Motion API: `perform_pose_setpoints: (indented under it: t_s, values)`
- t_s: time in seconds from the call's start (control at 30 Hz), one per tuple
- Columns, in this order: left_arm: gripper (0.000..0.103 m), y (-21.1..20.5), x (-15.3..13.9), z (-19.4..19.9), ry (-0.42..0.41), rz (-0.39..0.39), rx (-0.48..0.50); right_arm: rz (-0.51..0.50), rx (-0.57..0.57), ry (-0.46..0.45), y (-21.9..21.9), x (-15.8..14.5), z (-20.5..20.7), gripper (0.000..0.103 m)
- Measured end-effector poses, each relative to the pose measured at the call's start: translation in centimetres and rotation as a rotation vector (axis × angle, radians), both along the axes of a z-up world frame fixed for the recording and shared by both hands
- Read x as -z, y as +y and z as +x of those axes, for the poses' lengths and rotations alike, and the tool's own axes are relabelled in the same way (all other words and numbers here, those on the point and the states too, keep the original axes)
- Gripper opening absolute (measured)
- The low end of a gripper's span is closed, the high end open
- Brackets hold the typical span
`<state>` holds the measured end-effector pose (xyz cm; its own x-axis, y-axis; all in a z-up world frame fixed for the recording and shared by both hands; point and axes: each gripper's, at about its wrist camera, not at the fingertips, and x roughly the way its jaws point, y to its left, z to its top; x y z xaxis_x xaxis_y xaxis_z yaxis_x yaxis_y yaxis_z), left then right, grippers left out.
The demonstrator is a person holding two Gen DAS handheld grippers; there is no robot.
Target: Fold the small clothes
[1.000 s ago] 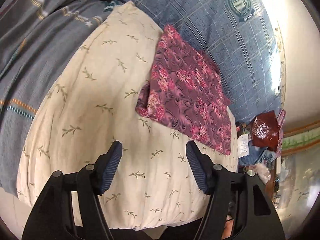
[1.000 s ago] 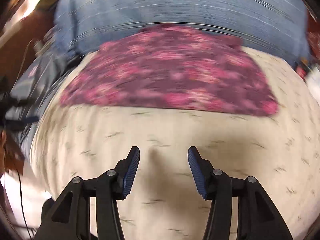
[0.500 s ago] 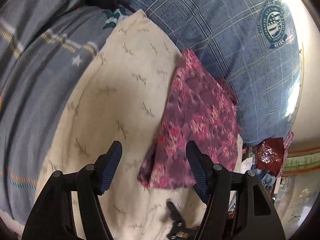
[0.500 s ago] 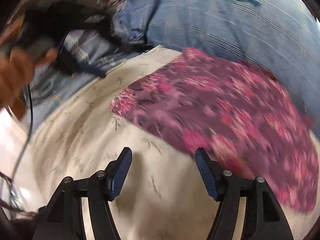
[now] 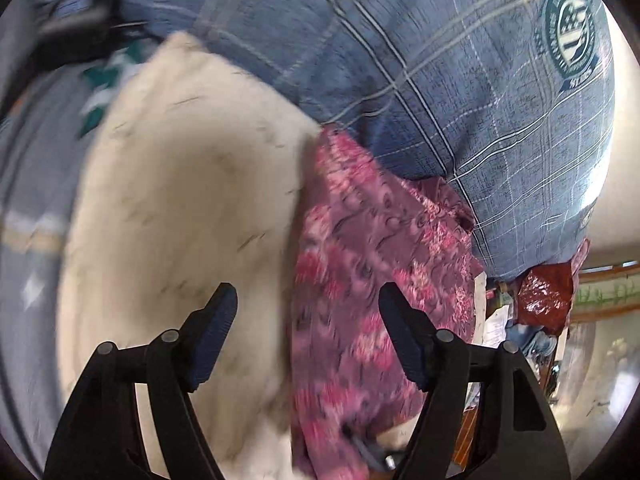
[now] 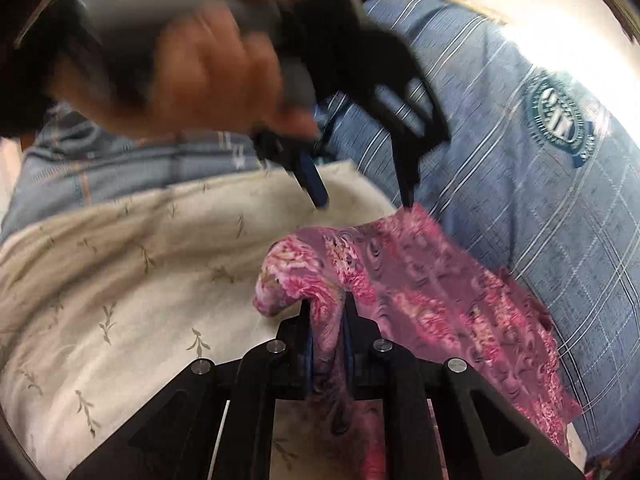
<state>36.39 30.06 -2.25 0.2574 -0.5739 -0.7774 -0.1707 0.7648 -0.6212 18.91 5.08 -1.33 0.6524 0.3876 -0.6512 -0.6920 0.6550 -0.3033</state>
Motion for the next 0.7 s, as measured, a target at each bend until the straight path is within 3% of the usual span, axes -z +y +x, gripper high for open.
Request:
perform_pose_setpoints:
  t_s: [0.2, 0.23, 0.27, 0.3, 0.37, 0.7]
  values:
    - [0.071, -4.7, 1.3, 2.6, 0.006, 0.056, 0.123, 0.094, -0.002, 0.028, -1.5, -0.7, 0.5, 0.011]
    - [0.065, -5.3, 1.2, 2.6, -0.006, 0.065, 0.135, 0.109, -0.002, 0.038, -1.8, -0.7, 0.6, 0.011]
    - [0.037, -5.8, 1.1, 2.6, -0.018, 0.066, 0.146, 0.121, -0.002, 0.045, -1.9, -0.8, 0.8, 0.011]
    - [0.018, -6.1, 0.9, 2.6, -0.023, 0.068, 0.150, 0.130, -0.002, 0.049, -2.2, -0.7, 1.0, 0.011]
    - [0.011, -6.1, 0.1, 2.3, -0.057, 0.084, 0.127, 0.149, 0.003, 0.061, -2.7, -0.7, 1.0, 0.011]
    - [0.007, -9.4, -7.4, -0.4, -0.228, 0.092, 0.113, 0.359, 0.109, 0.134, -9.6, -3.8, 1.1, 0.011]
